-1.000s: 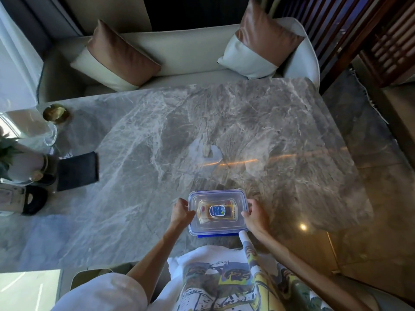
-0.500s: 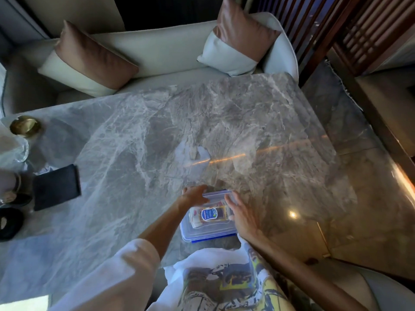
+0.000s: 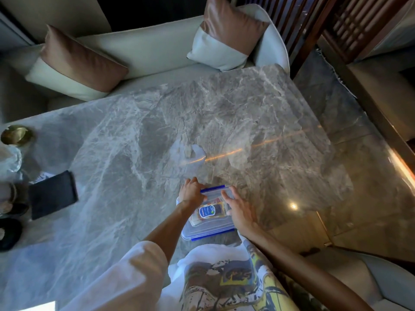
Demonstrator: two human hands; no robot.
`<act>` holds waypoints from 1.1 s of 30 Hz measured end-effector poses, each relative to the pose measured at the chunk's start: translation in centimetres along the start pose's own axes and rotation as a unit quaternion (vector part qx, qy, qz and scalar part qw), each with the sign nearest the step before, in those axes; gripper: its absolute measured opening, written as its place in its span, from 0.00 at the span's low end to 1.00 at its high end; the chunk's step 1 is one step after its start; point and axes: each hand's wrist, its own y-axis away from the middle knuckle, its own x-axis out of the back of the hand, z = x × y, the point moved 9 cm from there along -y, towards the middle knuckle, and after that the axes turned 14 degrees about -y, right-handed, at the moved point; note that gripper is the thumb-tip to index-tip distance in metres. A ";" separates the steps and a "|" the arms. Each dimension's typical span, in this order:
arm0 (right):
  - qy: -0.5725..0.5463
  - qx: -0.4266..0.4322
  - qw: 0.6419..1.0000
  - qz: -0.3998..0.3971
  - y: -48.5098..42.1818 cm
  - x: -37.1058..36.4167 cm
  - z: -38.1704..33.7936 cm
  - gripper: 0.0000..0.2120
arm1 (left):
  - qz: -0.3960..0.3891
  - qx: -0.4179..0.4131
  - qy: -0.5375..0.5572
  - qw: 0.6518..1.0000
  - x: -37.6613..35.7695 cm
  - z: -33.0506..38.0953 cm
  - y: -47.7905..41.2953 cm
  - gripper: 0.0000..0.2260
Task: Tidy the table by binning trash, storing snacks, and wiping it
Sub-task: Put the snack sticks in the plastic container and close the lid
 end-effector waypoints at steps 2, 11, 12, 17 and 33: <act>-0.042 0.020 0.999 0.012 0.2 0.2 -0.2 0.33 | -0.001 0.002 -0.014 1.000 0.1 0.4 0.3 0.19; -0.475 -0.354 0.796 -0.120 5.1 -6.3 7.0 0.32 | 0.144 -0.076 -0.025 0.986 -4.2 1.3 9.3 0.23; -0.484 -0.358 0.787 -0.133 5.2 -6.5 6.8 0.31 | 0.136 -0.089 -0.040 0.986 -5.3 1.1 10.0 0.27; -0.546 -0.407 0.716 -0.154 5.6 -7.4 6.7 0.29 | 0.081 -0.113 -0.136 0.981 -8.0 1.3 11.1 0.50; 0.171 0.233 0.945 -0.155 2.9 -5.8 0.4 0.47 | 0.056 -0.102 -0.155 0.981 -8.3 0.9 10.6 0.44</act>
